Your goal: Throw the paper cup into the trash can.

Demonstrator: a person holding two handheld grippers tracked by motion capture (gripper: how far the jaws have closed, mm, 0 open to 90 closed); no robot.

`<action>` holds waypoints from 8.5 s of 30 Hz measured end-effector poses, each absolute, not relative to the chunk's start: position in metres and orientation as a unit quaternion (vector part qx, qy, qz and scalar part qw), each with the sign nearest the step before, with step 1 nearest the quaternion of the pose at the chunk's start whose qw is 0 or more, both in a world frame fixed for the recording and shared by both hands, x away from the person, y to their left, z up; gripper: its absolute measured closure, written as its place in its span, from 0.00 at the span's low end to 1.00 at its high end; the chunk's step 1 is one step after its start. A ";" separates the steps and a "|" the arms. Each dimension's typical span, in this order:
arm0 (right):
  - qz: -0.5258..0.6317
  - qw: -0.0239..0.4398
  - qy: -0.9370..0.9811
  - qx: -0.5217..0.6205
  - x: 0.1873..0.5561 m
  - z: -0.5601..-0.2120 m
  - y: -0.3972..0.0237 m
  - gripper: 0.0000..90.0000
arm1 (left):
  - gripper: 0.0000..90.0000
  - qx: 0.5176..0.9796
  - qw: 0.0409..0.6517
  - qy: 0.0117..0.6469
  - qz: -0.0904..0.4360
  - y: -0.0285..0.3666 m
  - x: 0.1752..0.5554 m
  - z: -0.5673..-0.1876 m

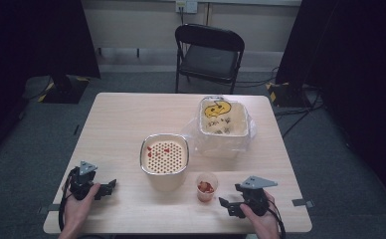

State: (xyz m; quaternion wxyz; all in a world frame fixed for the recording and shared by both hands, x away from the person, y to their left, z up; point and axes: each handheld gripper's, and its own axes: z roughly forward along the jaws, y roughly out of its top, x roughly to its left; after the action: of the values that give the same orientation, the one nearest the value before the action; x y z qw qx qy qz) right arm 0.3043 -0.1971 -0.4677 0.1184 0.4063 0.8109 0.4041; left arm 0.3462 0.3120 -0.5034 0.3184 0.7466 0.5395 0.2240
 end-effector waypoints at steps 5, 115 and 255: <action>0.406 0.109 0.822 0.385 0.300 -0.467 -0.183 0.21 | 0.00 0.746 0.318 0.540 0.224 0.312 0.346 -0.503; 0.434 0.367 0.788 0.239 0.411 -0.336 -0.066 0.46 | 0.00 0.747 0.318 0.540 0.224 0.312 0.346 -0.503; 0.197 0.536 0.820 0.030 0.385 -0.326 -0.005 0.53 | 0.00 0.747 0.318 0.539 0.224 0.312 0.346 -0.503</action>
State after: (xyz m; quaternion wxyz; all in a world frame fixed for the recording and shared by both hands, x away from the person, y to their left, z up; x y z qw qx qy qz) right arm 0.3845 -0.0047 -0.3263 0.5360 0.0303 0.8205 0.1966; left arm 0.3461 0.3120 -0.5033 0.3178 0.7474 0.5386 0.2243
